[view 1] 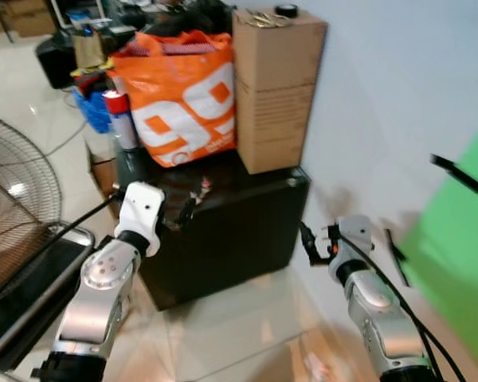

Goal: Hang keys on a hook

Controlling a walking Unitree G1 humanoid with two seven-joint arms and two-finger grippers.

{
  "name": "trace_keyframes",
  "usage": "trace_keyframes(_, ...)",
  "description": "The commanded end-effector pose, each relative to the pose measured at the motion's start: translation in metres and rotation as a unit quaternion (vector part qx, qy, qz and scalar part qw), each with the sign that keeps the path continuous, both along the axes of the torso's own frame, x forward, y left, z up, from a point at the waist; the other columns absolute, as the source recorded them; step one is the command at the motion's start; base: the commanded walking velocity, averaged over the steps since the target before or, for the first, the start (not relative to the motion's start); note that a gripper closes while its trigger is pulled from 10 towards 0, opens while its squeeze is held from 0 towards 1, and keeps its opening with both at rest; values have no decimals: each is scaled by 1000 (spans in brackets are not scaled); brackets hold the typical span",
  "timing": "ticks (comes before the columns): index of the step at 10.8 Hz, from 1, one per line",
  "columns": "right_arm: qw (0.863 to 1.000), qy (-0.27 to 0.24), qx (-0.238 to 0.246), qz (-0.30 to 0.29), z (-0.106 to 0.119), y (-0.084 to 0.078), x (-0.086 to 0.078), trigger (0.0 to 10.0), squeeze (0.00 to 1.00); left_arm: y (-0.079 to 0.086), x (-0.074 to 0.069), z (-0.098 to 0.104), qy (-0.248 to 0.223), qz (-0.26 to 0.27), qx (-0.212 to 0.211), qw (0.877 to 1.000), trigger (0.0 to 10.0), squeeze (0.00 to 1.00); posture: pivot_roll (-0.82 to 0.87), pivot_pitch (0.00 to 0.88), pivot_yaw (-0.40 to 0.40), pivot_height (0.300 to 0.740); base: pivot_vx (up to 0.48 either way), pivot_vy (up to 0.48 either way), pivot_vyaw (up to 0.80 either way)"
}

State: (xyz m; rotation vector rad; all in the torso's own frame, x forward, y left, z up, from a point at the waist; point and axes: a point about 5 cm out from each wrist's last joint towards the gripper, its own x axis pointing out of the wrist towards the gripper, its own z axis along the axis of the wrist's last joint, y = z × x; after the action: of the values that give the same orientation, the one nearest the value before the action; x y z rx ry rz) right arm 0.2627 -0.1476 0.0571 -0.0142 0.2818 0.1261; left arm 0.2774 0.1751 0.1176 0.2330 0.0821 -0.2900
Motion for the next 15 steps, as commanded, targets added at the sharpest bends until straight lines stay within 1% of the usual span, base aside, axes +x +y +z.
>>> trace_keyframes(1, 1000, -11, 1, 15, 7, 6, 1, 10000, 1000, 3, 0, -3, 9, 1, 2, 1000, 10000, 0, -78, 0, 38, 740, 330, 0, 800)
trace_keyframes(2, 1000, -8, -9, 7, 7, 3, 0, 10000, 1000, 1, 1, -3, 9, -4, 0, 1000, 10000, 0, -78, 0, 38, 740, 330, 0, 413)
trace_keyframes(4, 1000, -9, -3, 2, 7, 0, -1, 10000, 1000, 0, 1, -5, 9, -4, 0, 1000, 10000, 0, -86, 0, 28, 740, 332, 0, 0)
trace_keyframes(7, 1000, -5, -9, 6, 7, 3, 0, 10000, 1000, 1, 0, -6, 10, 0, 0, 1000, 10000, 0, -77, 0, 12, 740, 330, 0, 0)
trace_keyframes(12, 1000, -7, 1, -15, 7, 2, -2, 10000, 1000, 2, -2, -8, 11, -10, 10, 1000, 10000, 0, -73, 0, 6, 740, 330, 0, 0)
trace_keyframes(13, 1000, 0, 1, -16, 5, 1, -4, 10000, 1000, 2, -1, -8, 12, -11, 9, 1000, 10000, 0, -77, 0, 6, 740, 334, 0, -544)
trace_keyframes(15, 1000, -2, -4, -9, 6, -1, -6, 10000, 1000, -1, -2, -10, 13, -14, 7, 1000, 10000, 0, -82, 0, 5, 740, 332, 0, -703)
